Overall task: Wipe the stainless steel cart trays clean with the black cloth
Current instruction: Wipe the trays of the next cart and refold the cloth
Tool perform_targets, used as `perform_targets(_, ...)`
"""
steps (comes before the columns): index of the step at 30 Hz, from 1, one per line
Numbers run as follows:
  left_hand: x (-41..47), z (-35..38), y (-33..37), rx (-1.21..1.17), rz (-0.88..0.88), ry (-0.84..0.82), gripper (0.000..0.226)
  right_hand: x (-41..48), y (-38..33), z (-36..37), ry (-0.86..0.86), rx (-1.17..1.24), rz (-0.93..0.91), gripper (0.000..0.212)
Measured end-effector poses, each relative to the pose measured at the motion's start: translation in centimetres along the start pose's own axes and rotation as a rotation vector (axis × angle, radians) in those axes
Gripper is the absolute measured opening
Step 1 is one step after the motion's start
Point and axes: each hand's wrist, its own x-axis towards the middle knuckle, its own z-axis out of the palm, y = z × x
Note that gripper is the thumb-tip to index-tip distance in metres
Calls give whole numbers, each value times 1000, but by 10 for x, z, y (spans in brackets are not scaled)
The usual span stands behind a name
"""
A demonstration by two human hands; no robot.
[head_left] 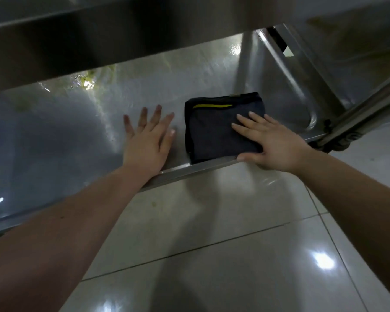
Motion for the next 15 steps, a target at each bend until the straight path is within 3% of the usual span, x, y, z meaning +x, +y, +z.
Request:
perform_targets(4, 5, 2, 47, -50, 267, -108, 76, -5, 4, 14, 207, 18, -9, 57)
perform_targets(8, 2, 13, 85, 62, 312, -211, 88, 0, -5, 19, 373, -131, -44, 38)
perform_targets(10, 2, 11, 92, 67, 272, -216, 81, -6, -11, 17, 392, -21, -8, 40)
perform_targets(15, -7, -18, 100, -77, 258, -242, 51, -30, -31, -8, 347, 107, 91, 23)
